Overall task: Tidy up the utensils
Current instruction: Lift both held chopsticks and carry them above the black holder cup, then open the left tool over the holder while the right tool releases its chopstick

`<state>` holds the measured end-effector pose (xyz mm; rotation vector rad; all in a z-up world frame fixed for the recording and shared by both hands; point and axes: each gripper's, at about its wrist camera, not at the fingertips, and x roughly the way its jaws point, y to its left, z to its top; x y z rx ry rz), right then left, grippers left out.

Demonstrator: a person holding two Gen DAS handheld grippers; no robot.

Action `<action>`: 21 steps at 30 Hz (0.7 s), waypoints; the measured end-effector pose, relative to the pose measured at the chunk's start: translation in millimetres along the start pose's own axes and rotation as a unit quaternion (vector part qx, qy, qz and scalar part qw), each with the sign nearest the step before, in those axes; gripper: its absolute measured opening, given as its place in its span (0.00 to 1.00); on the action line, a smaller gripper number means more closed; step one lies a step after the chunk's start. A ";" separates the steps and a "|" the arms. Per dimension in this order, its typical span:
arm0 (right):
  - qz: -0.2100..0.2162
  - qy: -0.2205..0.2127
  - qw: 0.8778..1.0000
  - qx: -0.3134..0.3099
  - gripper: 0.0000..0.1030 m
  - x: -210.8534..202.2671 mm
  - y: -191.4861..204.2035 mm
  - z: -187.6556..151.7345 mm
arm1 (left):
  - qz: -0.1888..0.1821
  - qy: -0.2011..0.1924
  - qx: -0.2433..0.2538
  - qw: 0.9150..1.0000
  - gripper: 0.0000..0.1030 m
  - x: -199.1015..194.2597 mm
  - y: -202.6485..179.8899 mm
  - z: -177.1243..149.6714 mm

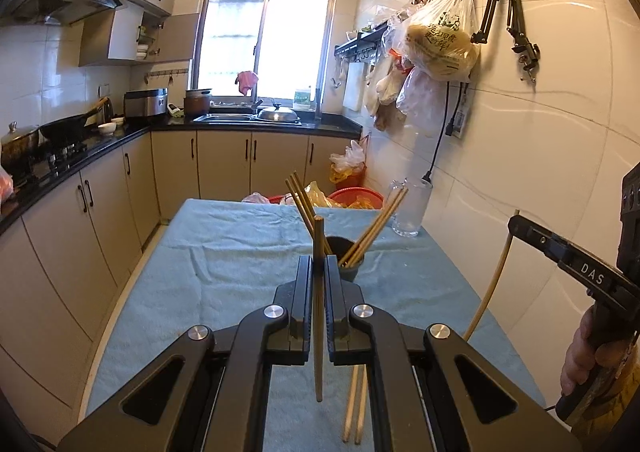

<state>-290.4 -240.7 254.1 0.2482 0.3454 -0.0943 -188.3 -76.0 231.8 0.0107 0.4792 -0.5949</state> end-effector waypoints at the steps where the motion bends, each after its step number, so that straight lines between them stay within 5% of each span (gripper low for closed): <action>1: 0.000 -0.001 1.000 0.001 0.06 2.5 -0.7 2.6 | -0.004 0.000 0.001 1.000 0.05 2.8 0.3 5.0; 11: 0.002 -0.050 0.999 0.009 0.06 32.6 -3.3 52.0 | -0.045 -0.043 -0.011 0.998 0.05 22.8 0.6 78.8; 21: -0.022 -0.123 0.992 0.027 0.06 89.1 -5.7 102.2 | -0.025 -0.083 -0.018 0.996 0.05 86.0 -14.4 128.8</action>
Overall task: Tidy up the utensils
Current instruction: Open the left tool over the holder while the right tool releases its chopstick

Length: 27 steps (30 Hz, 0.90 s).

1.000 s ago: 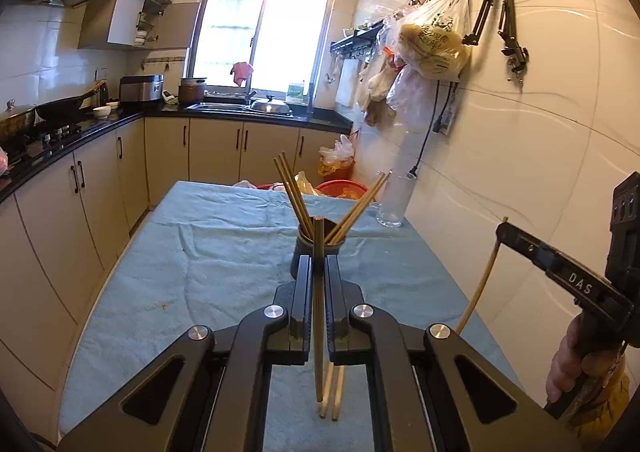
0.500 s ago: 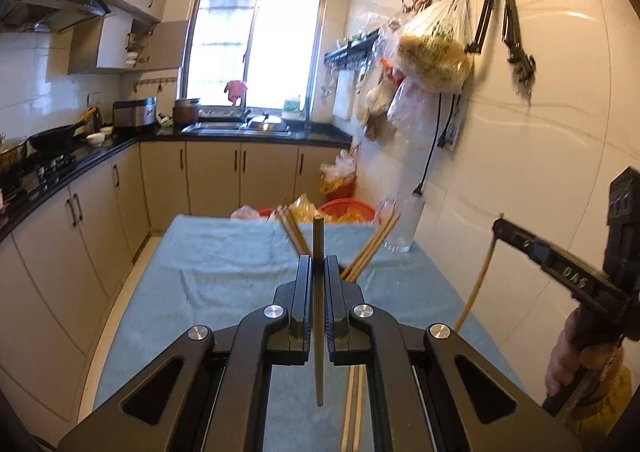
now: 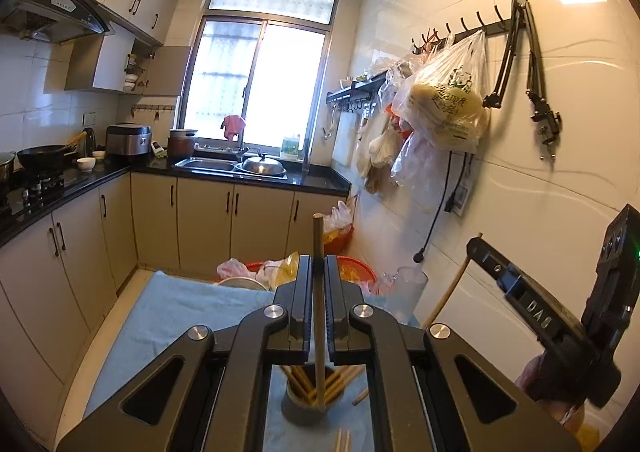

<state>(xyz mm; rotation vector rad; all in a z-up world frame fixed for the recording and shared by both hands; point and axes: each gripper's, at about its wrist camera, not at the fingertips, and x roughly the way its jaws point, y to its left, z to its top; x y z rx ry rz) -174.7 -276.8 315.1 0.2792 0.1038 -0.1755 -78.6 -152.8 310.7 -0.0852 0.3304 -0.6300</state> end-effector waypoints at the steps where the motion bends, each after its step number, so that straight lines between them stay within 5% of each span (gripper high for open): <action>1: -0.004 -0.003 1.000 -0.003 0.06 7.7 0.2 -1.0 | 0.001 -0.001 0.003 1.000 0.05 9.2 -1.9 -0.2; 10: -0.022 0.022 0.999 0.017 0.06 60.9 -16.6 -30.2 | 0.016 0.050 0.005 0.999 0.05 75.1 1.7 -27.7; 19: -0.015 0.071 0.997 0.012 0.06 79.5 -18.7 -59.6 | 0.017 0.073 -0.006 0.997 0.06 83.3 11.4 -46.2; 24: -0.010 0.082 0.996 0.017 0.08 81.2 -20.3 -62.8 | 0.017 0.056 -0.021 0.998 0.38 60.3 15.8 -43.1; 27: -0.010 0.080 0.997 0.017 0.17 74.0 -18.9 -58.4 | 0.019 0.039 -0.027 0.999 0.38 38.9 19.3 -37.9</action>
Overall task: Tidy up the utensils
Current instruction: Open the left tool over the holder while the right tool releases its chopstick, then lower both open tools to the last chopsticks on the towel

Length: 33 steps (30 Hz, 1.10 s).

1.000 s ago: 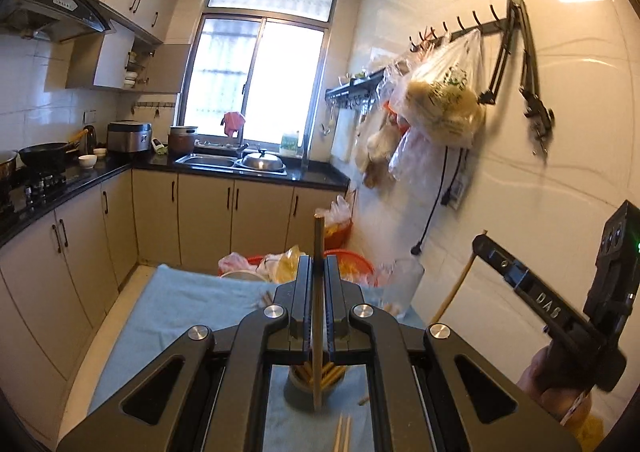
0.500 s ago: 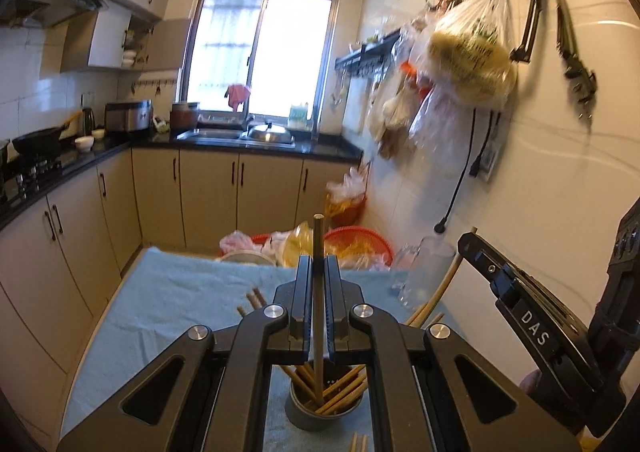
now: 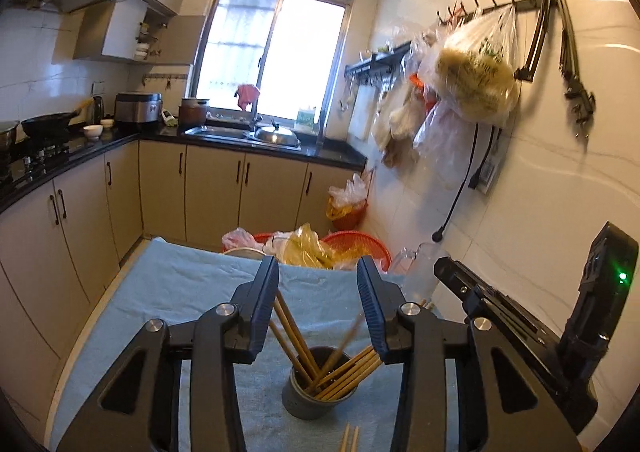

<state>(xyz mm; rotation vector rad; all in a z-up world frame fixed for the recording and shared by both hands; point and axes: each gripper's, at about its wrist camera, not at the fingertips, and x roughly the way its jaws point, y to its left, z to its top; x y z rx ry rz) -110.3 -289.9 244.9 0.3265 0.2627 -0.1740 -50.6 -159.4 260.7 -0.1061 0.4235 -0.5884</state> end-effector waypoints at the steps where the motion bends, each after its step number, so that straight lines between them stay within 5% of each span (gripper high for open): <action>1: 0.000 -0.003 1.000 -0.002 0.20 -4.8 1.0 2.3 | 0.001 -0.004 0.001 1.000 0.38 -7.6 0.5 0.9; 9: 0.002 -0.026 0.999 -0.019 0.38 -60.5 15.6 11.3 | 0.010 -0.030 0.006 0.999 0.51 -76.0 10.7 -16.2; 15: -0.007 -0.017 0.999 -0.031 0.53 -106.5 19.9 -6.2 | 0.017 -0.001 -0.004 1.000 0.56 -97.2 22.1 -52.0; 21: -0.020 0.045 0.998 -0.038 0.55 -127.7 6.2 -49.5 | 0.016 0.089 -0.001 0.996 0.57 -76.9 26.9 -104.1; 27: -0.022 0.148 0.988 -0.028 0.55 -122.6 -20.3 -111.5 | -0.018 0.218 0.010 0.976 0.56 -30.3 24.1 -165.5; 33: -0.012 0.203 0.979 0.010 0.55 -112.5 -47.6 -147.7 | -0.037 0.313 0.054 0.948 0.27 18.1 5.8 -216.2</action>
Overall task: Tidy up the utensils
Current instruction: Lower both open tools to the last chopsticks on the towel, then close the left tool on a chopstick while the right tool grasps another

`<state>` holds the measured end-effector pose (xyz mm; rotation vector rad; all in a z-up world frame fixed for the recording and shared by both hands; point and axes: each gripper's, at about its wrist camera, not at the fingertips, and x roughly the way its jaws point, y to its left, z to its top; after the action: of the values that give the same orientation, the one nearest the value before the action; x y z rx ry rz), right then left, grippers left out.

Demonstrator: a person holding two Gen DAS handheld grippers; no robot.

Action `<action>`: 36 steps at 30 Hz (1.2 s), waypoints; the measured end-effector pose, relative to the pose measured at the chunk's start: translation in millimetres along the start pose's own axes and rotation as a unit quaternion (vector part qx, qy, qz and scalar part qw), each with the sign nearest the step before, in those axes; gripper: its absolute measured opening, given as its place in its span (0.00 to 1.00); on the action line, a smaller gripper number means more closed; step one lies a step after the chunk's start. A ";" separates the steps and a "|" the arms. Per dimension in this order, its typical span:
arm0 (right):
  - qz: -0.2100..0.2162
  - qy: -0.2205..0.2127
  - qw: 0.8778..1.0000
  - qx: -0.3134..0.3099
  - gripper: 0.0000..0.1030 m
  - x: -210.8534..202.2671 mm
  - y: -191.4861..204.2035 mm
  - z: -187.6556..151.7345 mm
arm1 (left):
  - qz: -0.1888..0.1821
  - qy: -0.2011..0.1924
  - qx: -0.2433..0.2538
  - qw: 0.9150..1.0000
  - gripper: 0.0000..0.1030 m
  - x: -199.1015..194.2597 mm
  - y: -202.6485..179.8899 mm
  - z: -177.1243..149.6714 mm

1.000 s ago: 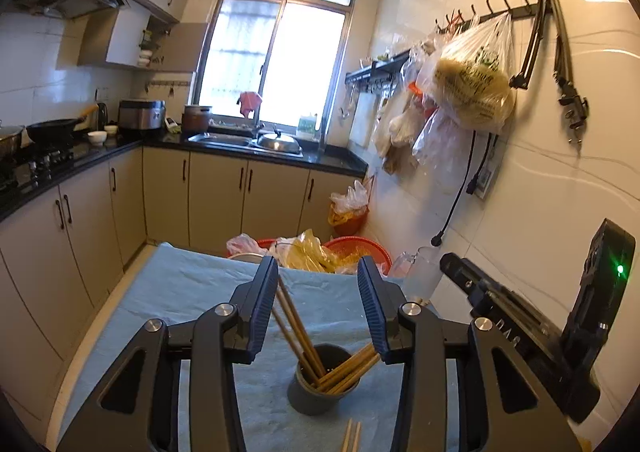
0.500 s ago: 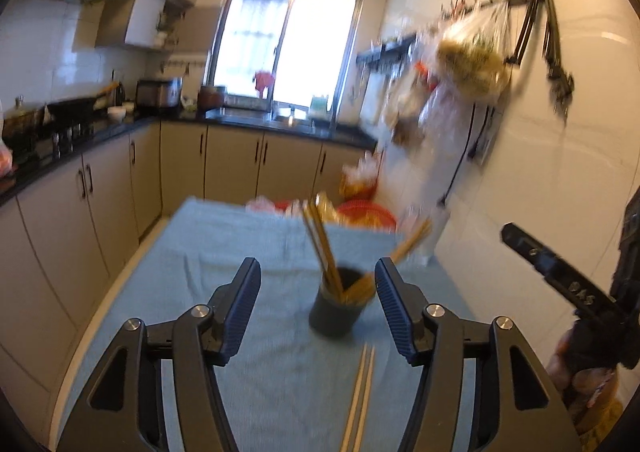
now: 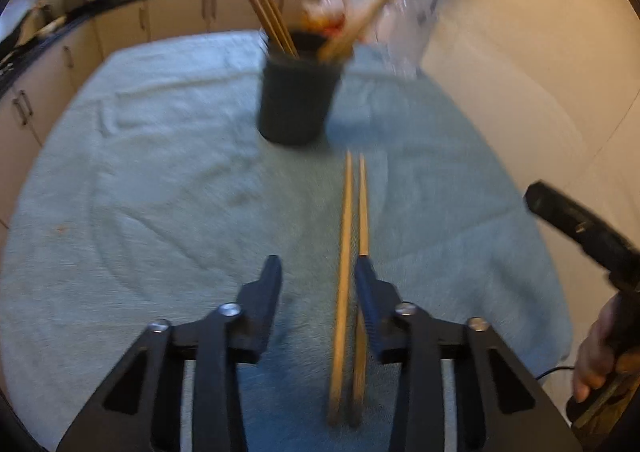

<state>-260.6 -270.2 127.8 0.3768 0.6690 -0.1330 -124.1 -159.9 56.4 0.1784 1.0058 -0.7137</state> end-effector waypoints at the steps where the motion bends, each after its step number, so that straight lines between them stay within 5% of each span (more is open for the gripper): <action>1: 0.005 0.005 1.000 0.006 0.55 3.1 -3.1 -1.9 | -0.001 0.008 0.005 1.000 0.27 8.3 -3.1 -0.3; 14: 0.013 0.027 0.999 0.028 0.55 19.3 -11.0 -6.9 | 0.043 0.039 0.050 0.997 0.06 56.6 -24.1 17.9; 22: 0.031 0.095 0.995 0.018 0.55 55.0 2.2 0.8 | 0.043 0.057 -0.105 0.992 0.06 38.4 34.8 11.1; 28: 0.013 0.170 0.985 0.021 0.55 118.1 7.1 12.4 | 0.022 0.069 -0.122 0.990 0.06 29.1 51.4 0.9; 34: -0.021 0.210 0.977 -0.003 0.41 165.0 20.1 17.7 | 0.007 0.050 -0.126 0.991 0.06 26.2 52.9 -7.1; 36: -0.041 0.212 0.975 -0.042 0.25 170.2 31.0 17.4 | -0.006 0.048 -0.139 0.989 0.06 26.6 58.0 -7.9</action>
<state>-110.5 -248.2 42.8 0.2980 1.1102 -0.1025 -84.9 -124.4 20.0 -0.0375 1.1872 -0.5717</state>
